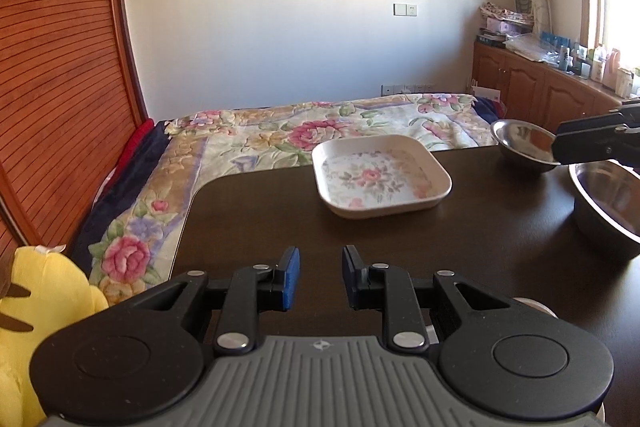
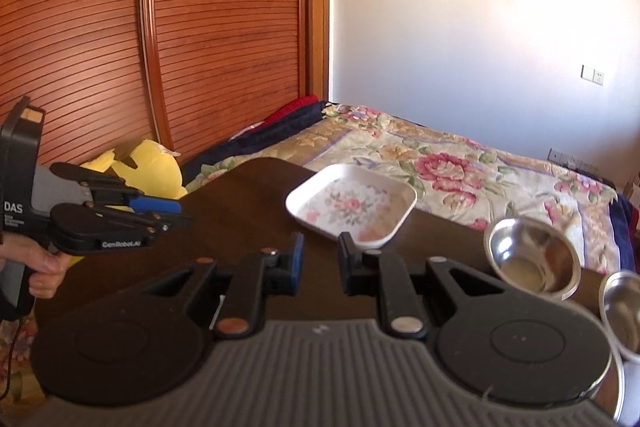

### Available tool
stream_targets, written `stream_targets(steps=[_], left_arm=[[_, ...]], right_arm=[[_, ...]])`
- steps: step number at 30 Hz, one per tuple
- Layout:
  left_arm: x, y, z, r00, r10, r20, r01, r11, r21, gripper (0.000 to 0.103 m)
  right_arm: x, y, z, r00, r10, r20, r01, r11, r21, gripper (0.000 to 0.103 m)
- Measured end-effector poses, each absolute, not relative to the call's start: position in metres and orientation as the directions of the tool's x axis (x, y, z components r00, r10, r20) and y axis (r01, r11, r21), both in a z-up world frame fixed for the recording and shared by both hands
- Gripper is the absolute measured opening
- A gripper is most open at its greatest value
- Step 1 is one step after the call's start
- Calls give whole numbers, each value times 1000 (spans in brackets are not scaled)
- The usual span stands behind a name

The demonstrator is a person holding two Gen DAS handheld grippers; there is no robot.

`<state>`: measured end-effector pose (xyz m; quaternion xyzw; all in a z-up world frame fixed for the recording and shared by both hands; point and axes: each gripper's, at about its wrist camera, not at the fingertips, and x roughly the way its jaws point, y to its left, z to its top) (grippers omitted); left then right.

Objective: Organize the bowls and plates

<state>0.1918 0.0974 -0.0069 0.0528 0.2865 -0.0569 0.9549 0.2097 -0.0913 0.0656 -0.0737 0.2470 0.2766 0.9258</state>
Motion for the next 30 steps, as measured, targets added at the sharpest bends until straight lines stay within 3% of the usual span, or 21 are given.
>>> stream_targets(steps=[7,15,22,24,26,30], left_arm=[[218,92,-2,832,-100,-546,163,984,68,28],[251,84,7,845,-115,-522,177,982,71,41],[277,81,7,842,-125,-525,191,979,74,46],[286,80,4,835,-129,-535,197,978,71,47],[295,79,1,828,-137,-544,204,977,65,47],[313,81,-9,814,-142,-563,209,976,55,47]], right_arm=[[232,-84,70,718,471,-513,-550,835,-3,20],[252,-75,73,729,437,-527,-541,839,-54,20],[278,-74,72,727,412,-550,-525,849,-58,22],[286,-73,70,726,409,-553,-522,851,-56,25],[296,-73,68,718,411,-562,-520,853,-40,39],[317,-72,59,702,396,-593,-505,863,-22,40]])
